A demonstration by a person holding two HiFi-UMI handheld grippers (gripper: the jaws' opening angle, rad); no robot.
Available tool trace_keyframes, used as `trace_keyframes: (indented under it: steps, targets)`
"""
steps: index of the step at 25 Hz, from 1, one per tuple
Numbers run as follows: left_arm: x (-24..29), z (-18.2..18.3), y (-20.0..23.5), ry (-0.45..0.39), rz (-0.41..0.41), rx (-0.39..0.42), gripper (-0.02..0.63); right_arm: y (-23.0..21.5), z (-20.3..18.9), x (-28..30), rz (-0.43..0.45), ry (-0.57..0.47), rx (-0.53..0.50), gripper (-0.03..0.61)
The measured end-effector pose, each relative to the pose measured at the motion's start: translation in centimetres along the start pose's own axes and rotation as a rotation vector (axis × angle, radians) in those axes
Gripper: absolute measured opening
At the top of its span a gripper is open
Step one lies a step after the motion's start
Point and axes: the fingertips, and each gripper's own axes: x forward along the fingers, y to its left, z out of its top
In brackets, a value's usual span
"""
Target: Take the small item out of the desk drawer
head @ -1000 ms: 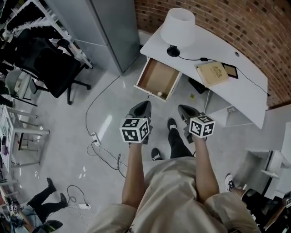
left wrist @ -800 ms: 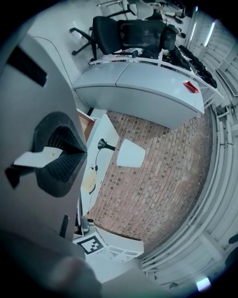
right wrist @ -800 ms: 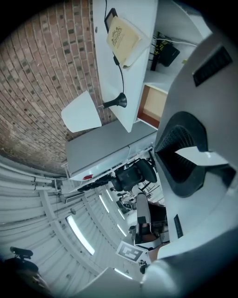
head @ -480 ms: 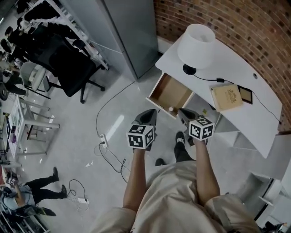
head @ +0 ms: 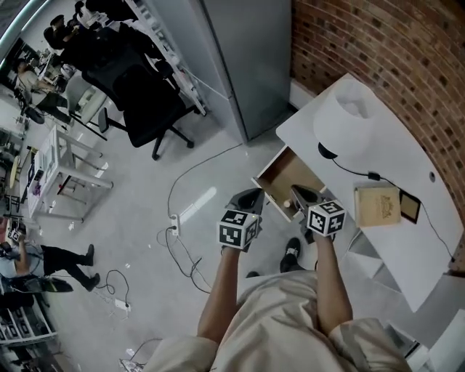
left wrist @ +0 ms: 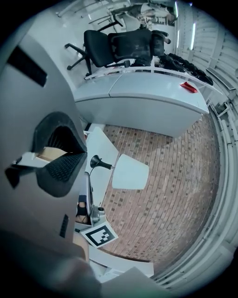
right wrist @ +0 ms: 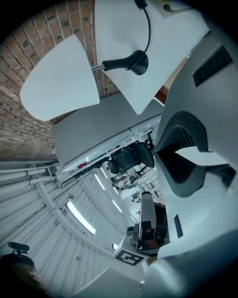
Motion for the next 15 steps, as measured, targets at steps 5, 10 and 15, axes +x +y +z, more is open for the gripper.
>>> trace_keyframes:
  steps: [5, 10, 15]
  targets:
    - [1.3, 0.5, 0.8, -0.002, 0.053, -0.025, 0.017, -1.1, 0.6, 2.0, 0.066, 0.044, -0.052, 0.025]
    - [2.1, -0.5, 1.1, 0.027, 0.096, -0.038, 0.017, -2.4, 0.8, 2.9, 0.082, 0.027, -0.074, 0.025]
    - [3.0, -3.0, 0.3, 0.072, 0.114, -0.097, 0.017, -3.0, -0.3, 3.4, 0.139, 0.079, -0.093, 0.025]
